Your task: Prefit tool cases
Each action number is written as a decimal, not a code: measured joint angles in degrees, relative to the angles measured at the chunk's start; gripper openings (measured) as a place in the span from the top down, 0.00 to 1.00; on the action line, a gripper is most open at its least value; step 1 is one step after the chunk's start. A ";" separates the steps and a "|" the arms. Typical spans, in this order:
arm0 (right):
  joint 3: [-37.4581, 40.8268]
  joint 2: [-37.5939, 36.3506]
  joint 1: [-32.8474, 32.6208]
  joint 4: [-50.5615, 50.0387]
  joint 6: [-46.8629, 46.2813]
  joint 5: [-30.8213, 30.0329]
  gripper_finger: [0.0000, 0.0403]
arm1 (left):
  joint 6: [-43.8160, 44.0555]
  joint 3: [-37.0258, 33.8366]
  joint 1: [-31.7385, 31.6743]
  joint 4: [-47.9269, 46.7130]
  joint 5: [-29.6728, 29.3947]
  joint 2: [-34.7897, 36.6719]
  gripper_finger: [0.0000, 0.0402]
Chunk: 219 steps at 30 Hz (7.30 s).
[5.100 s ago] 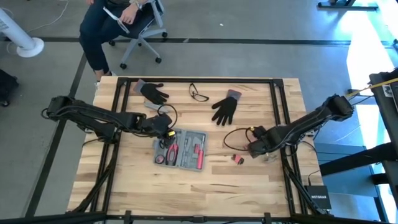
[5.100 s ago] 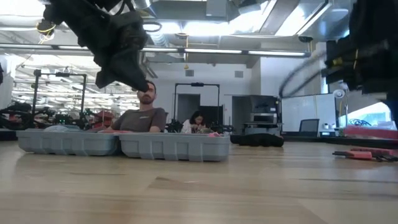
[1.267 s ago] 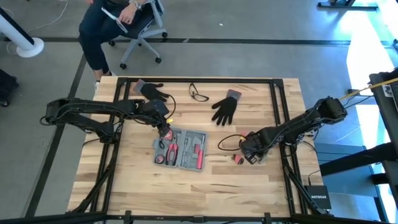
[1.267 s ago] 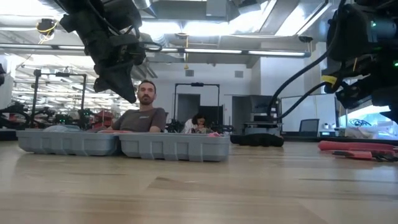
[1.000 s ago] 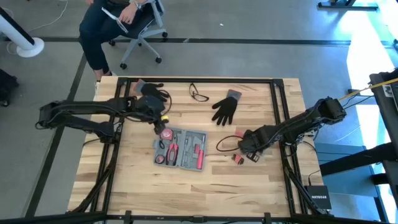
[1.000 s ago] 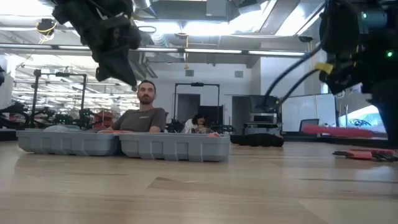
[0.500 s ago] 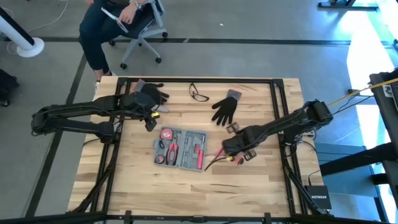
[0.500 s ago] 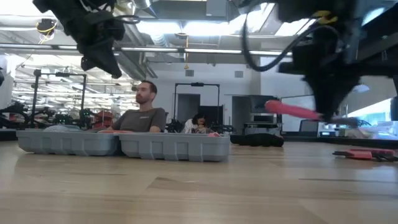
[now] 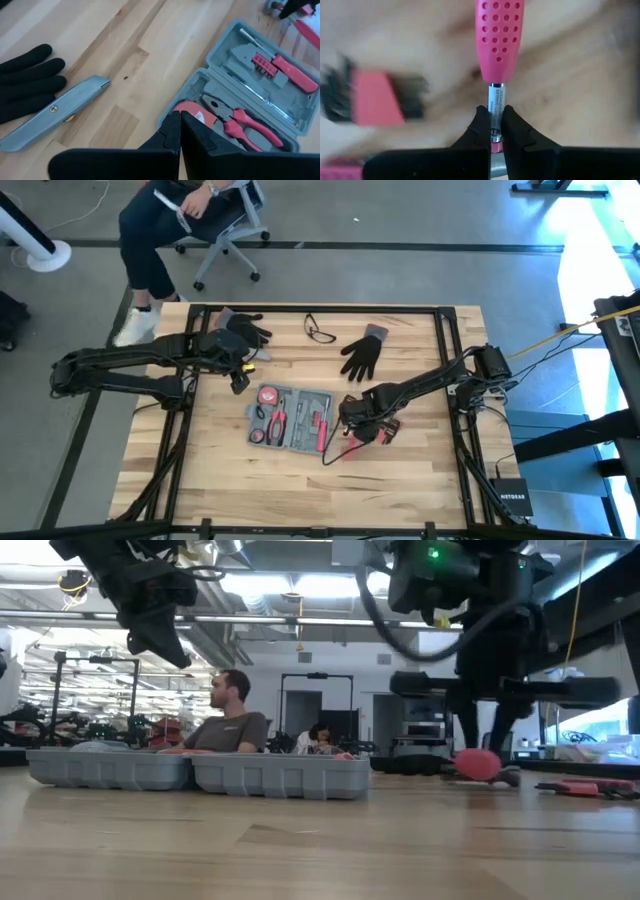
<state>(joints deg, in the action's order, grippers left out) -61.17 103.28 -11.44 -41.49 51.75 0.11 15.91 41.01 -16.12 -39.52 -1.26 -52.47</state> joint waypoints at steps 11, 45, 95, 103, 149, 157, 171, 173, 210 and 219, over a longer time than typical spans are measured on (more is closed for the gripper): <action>0.02 -0.02 -0.14 3.95 -10.65 -2.86 0.65 | -1.39 0.00 0.00 -0.47 0.00 0.00 1.00; -15.96 5.28 -5.38 -2.84 -171.50 -7.31 0.51 | -6.01 -0.01 -0.22 -3.49 8.76 -0.15 1.00; -13.14 10.46 -3.98 -14.19 -176.80 -10.21 0.97 | -4.08 -0.24 -0.59 -3.10 9.64 -0.16 1.00; -23.75 9.57 -7.08 -16.14 -172.93 -18.73 0.97 | -3.20 -0.15 -4.35 2.85 9.36 0.05 1.00; -39.26 23.43 5.22 -5.34 -156.28 -10.25 0.97 | -18.09 -4.15 -6.86 5.72 10.49 9.99 1.00; -39.23 23.43 5.11 -5.06 -154.29 -11.63 0.74 | -17.89 -4.15 -6.86 5.70 10.49 9.99 1.00; -42.18 21.18 5.05 -12.66 -144.10 -12.94 0.50 | -17.87 -4.15 -6.86 5.69 10.49 9.99 1.00; -44.99 19.14 4.45 -14.60 -138.67 -13.30 0.56 | -17.87 -4.15 -6.86 5.50 10.49 9.99 1.00; -39.07 23.64 -0.14 0.84 -127.33 -0.67 1.00 | -4.30 -24.81 12.46 33.32 12.63 -3.46 1.00; -41.48 23.52 -0.14 2.53 -126.34 -1.18 1.00 | -3.98 -24.81 12.46 37.50 12.52 -7.66 1.00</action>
<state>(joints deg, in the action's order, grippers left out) -102.64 126.81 -11.57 -38.95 -74.59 -1.07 11.93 16.21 -3.66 -2.02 11.27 -60.13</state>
